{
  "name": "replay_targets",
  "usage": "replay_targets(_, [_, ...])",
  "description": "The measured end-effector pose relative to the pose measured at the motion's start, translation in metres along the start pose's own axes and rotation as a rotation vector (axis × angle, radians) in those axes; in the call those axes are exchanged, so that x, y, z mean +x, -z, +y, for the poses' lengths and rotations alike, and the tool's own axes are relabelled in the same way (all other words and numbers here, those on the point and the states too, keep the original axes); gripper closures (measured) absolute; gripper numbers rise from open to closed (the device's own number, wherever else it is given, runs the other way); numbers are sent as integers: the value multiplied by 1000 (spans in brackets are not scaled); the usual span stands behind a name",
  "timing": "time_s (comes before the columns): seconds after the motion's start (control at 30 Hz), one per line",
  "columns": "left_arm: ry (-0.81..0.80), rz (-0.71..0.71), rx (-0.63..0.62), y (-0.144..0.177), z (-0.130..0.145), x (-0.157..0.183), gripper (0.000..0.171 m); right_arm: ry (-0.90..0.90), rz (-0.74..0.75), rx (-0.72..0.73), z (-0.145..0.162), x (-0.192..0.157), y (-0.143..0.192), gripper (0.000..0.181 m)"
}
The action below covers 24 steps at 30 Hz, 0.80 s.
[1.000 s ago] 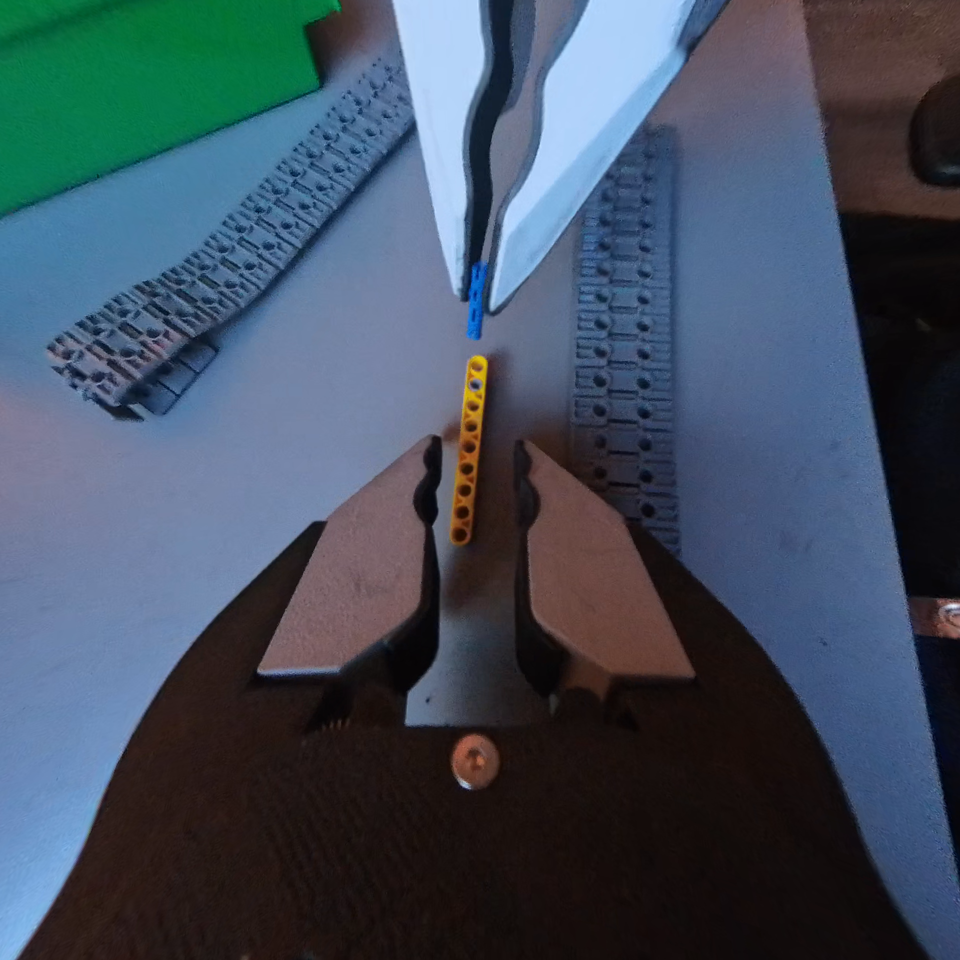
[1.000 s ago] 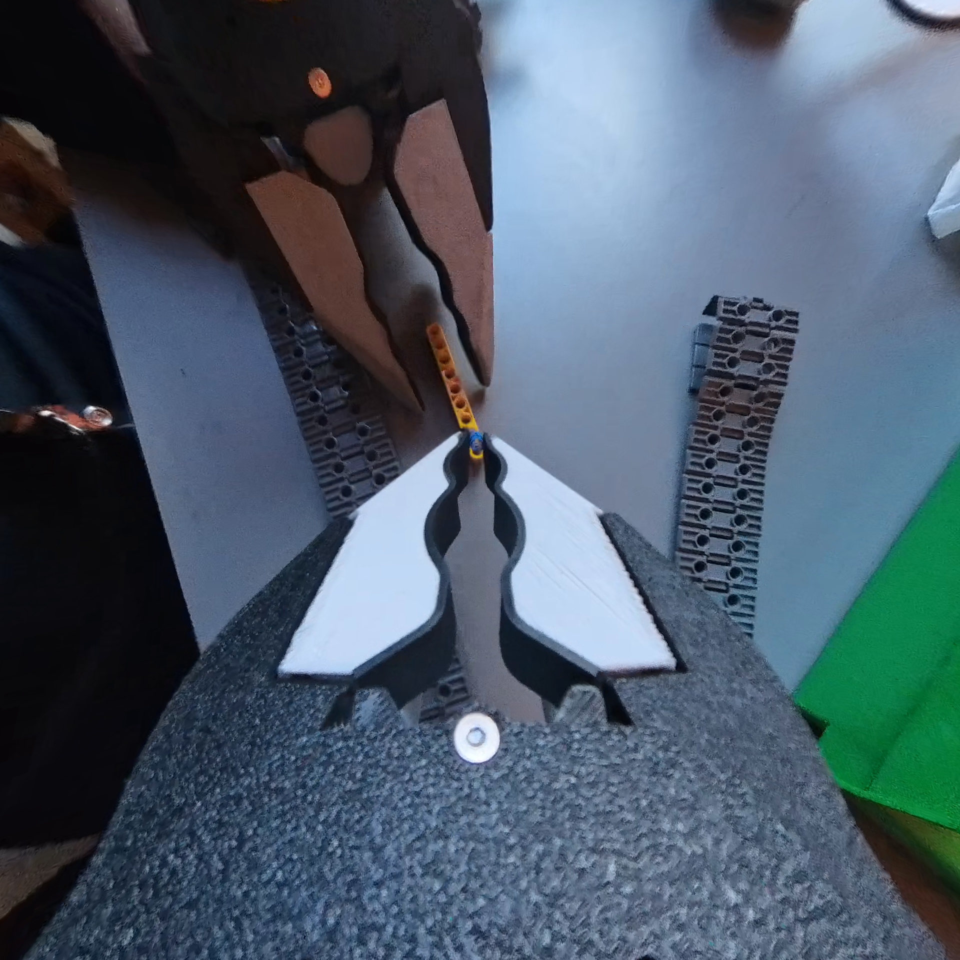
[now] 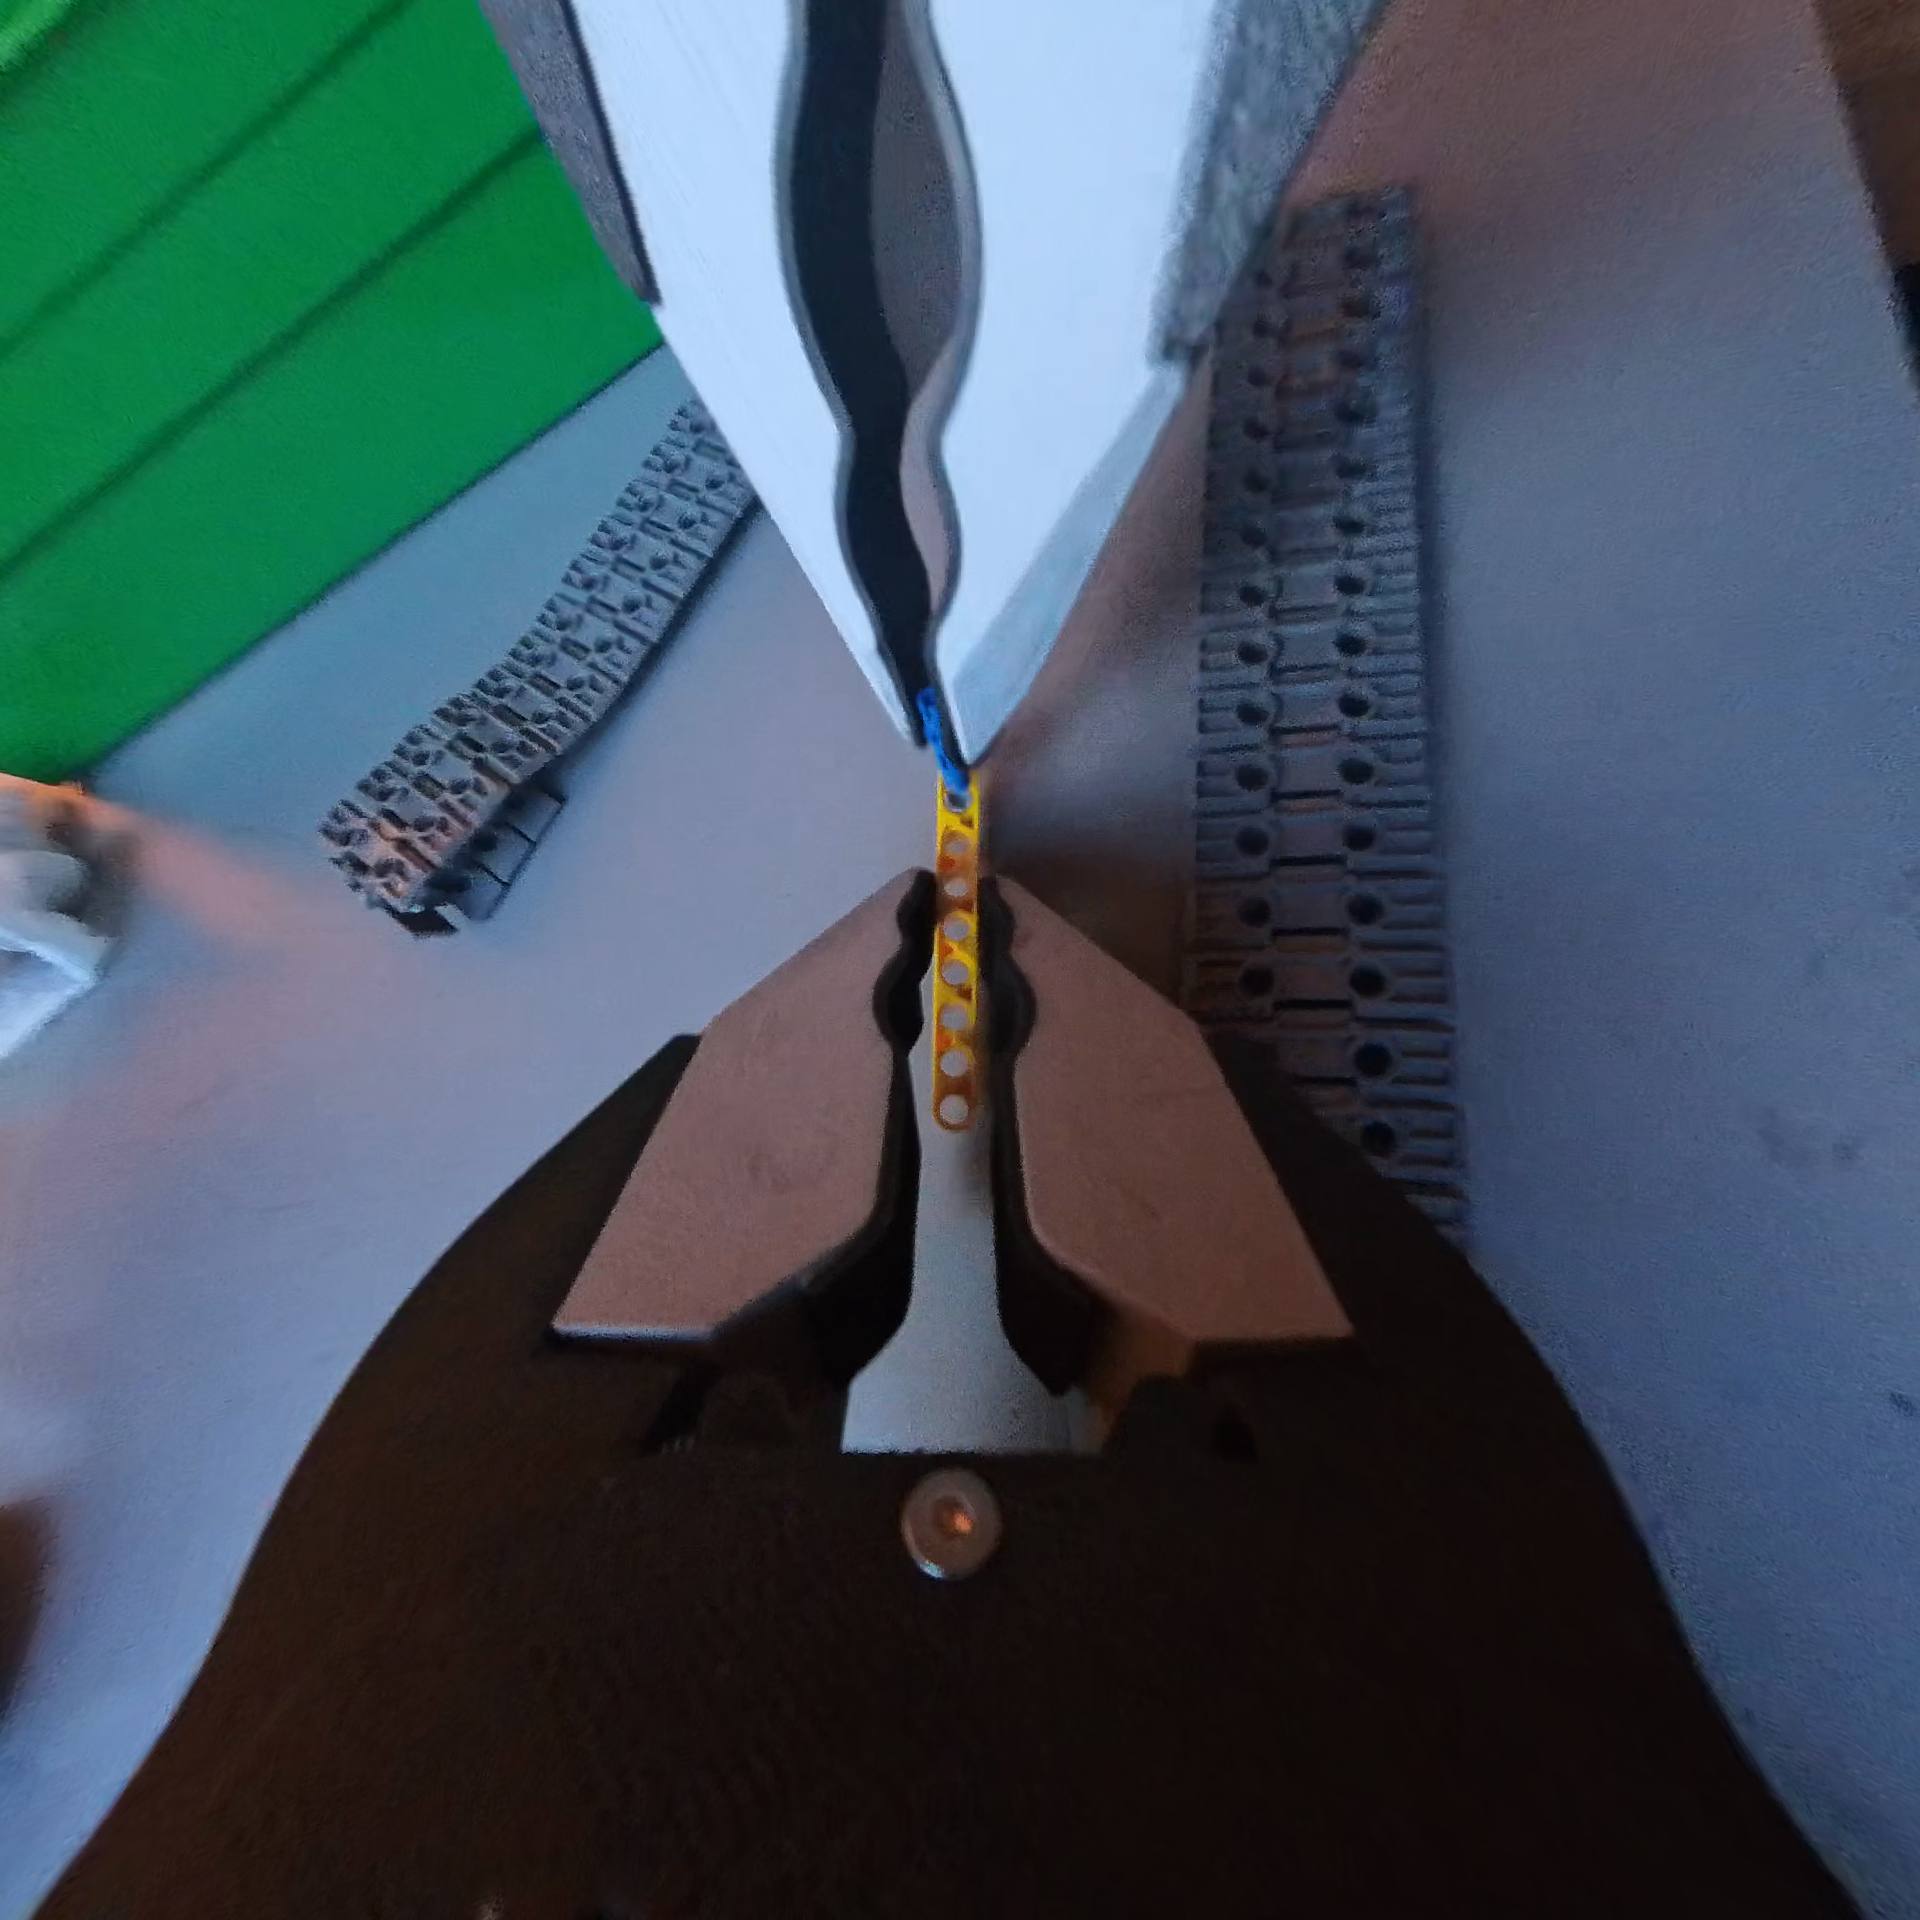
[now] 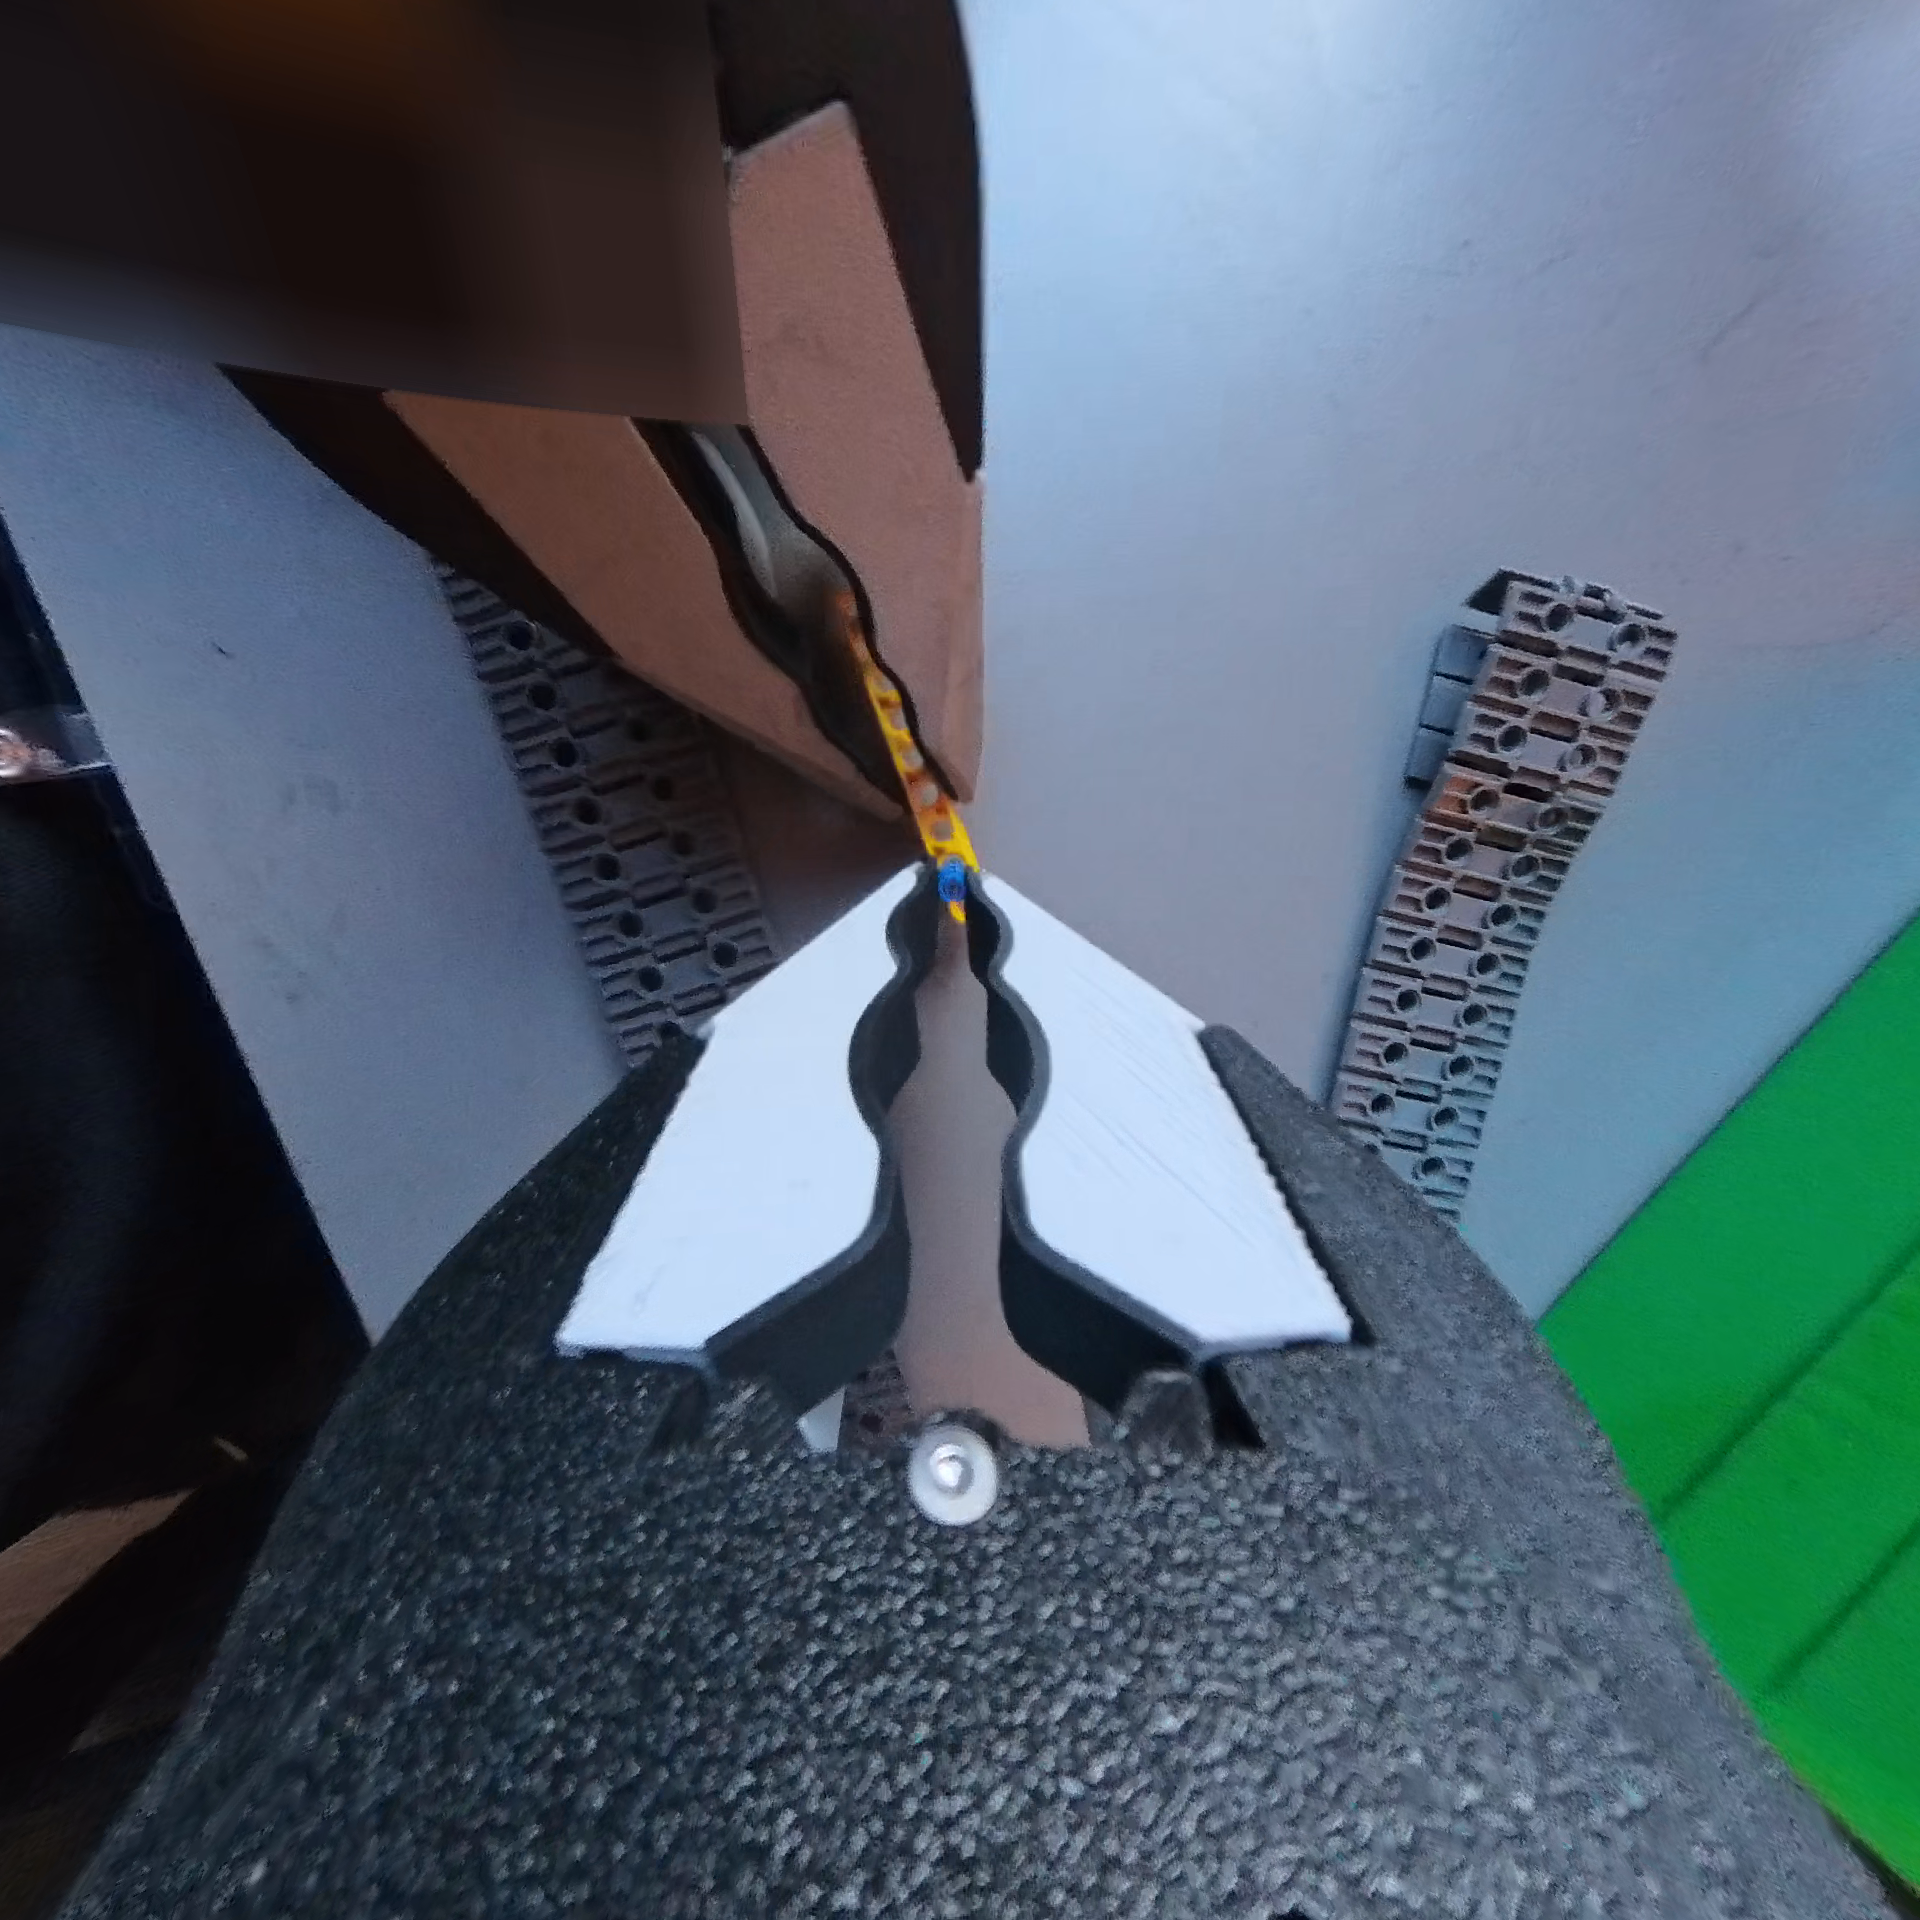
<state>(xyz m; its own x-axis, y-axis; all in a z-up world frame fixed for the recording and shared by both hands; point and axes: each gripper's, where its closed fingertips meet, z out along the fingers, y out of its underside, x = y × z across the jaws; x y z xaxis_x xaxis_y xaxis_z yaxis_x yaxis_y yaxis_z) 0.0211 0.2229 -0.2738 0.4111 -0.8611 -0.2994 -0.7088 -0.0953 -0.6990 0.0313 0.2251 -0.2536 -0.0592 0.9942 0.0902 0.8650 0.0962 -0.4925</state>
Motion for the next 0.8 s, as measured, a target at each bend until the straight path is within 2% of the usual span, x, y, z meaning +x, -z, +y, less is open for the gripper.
replay_targets(0.23, [-156, -102, -50, 2, 4, -2, 165, -174, 68, 186, 8, 1, 12, 180])
replay_targets(0.47, [-565, -340, -208, 5, 10, -13, 166, -275, 144, 334, 14, -11, 10, 180])
replay_targets(0.57, [-509, -311, -209, 5, 8, -7, 166, -297, 148, 370, 17, -15, 9, 180])
replay_targets(0.8, [-170, -111, -134, 22, -4, 4, 147, -279, 186, 408, 18, -17, 12, 180])
